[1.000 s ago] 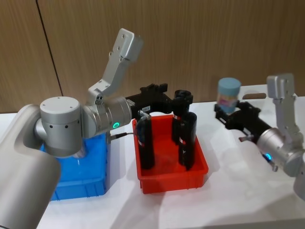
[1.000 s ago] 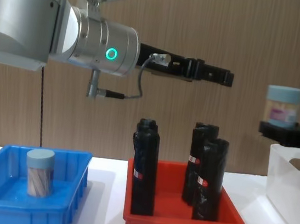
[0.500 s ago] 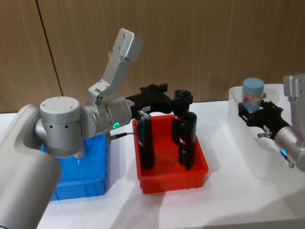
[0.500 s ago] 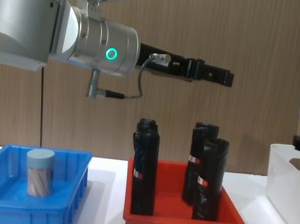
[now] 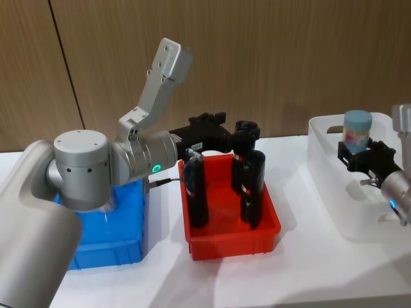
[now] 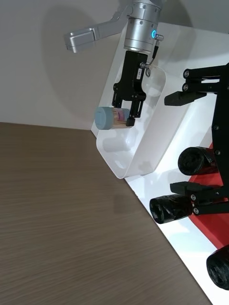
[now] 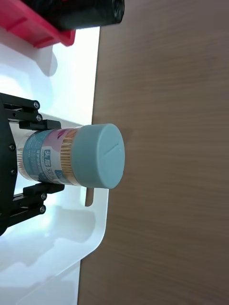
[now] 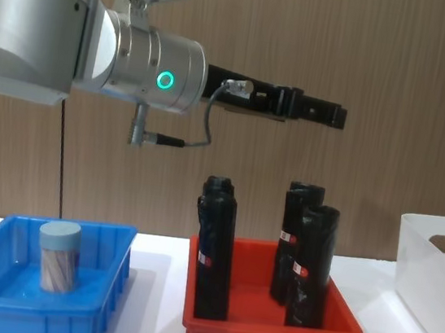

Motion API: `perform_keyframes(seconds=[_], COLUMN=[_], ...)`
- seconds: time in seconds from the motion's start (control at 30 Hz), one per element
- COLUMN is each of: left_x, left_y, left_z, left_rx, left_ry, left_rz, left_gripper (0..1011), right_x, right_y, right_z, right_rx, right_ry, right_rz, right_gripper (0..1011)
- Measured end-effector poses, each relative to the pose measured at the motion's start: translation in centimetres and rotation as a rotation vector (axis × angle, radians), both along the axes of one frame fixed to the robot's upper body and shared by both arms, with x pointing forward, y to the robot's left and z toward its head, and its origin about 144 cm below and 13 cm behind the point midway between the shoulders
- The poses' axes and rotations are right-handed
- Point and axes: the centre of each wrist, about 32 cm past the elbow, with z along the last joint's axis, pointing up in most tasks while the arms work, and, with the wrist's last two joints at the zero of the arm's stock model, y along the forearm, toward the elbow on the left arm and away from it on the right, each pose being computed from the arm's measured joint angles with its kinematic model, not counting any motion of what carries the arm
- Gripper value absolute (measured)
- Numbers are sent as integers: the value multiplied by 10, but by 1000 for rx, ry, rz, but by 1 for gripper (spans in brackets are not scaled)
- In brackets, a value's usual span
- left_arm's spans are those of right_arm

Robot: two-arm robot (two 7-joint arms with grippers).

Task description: Pick the cotton swabs from the blue box and place them into the white box.

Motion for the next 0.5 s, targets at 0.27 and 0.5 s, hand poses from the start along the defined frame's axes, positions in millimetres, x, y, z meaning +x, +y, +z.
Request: perform_keyframes(seconds=[0.27, 0.5], left_x=[0, 0], left_y=[0, 0], left_z=[0, 0], left_rx=[0, 0], left_ry=[0, 0], left_rz=[0, 0], left_gripper=[1004, 1004], right_x=[3, 4], right_y=[-5, -7], right_z=[-3, -5], right_rx=[2, 11], right_ry=[9, 10], right_rz=[-16, -25], right_gripper=[810, 1000])
